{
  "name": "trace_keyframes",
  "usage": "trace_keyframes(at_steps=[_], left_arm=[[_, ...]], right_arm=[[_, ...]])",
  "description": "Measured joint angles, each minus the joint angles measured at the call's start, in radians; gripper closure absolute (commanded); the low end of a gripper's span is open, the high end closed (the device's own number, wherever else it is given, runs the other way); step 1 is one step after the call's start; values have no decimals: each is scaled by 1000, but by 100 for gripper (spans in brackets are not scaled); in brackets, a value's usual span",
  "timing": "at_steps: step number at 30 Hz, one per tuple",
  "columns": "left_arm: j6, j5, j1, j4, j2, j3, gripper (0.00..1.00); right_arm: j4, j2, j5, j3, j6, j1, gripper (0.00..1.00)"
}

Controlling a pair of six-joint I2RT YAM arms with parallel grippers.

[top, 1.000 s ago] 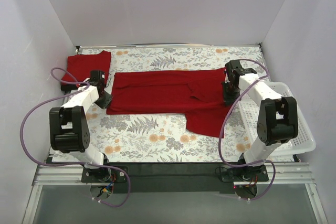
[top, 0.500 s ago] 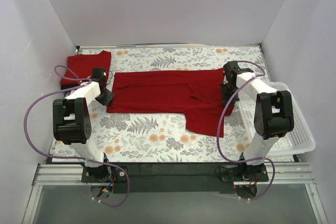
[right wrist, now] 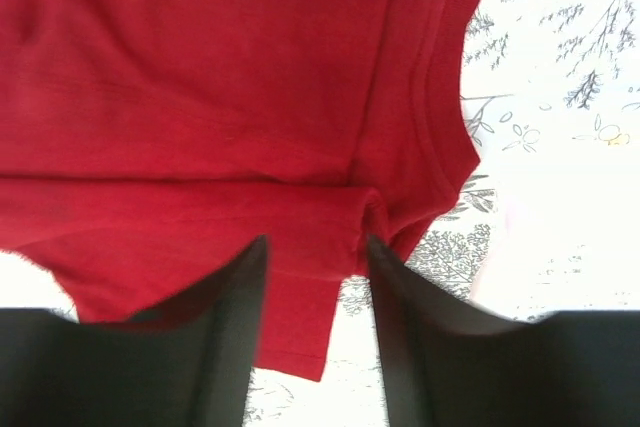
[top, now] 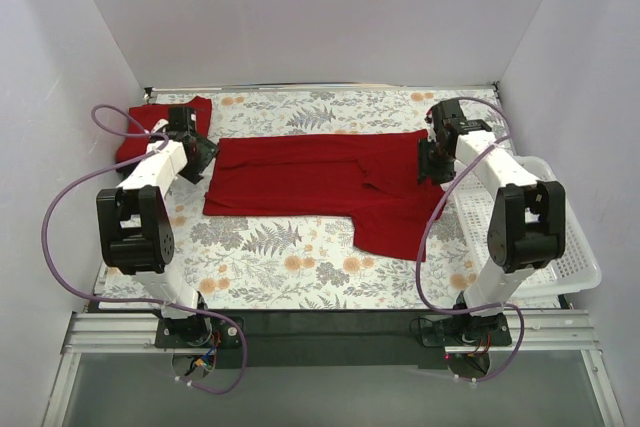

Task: Fold and stack the t-shirts
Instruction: Fold the tshirt

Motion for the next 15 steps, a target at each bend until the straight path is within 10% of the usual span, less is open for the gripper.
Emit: trace_keyframes(at_steps=[9,15], left_arm=[[43,111,-30,31,-44,-6,27],[63,174,-387,33,-194,-104,27]], right_arm=[[70,-261,-145,-237,39,0,50],[74,-373,-198,-476,76,0,51]])
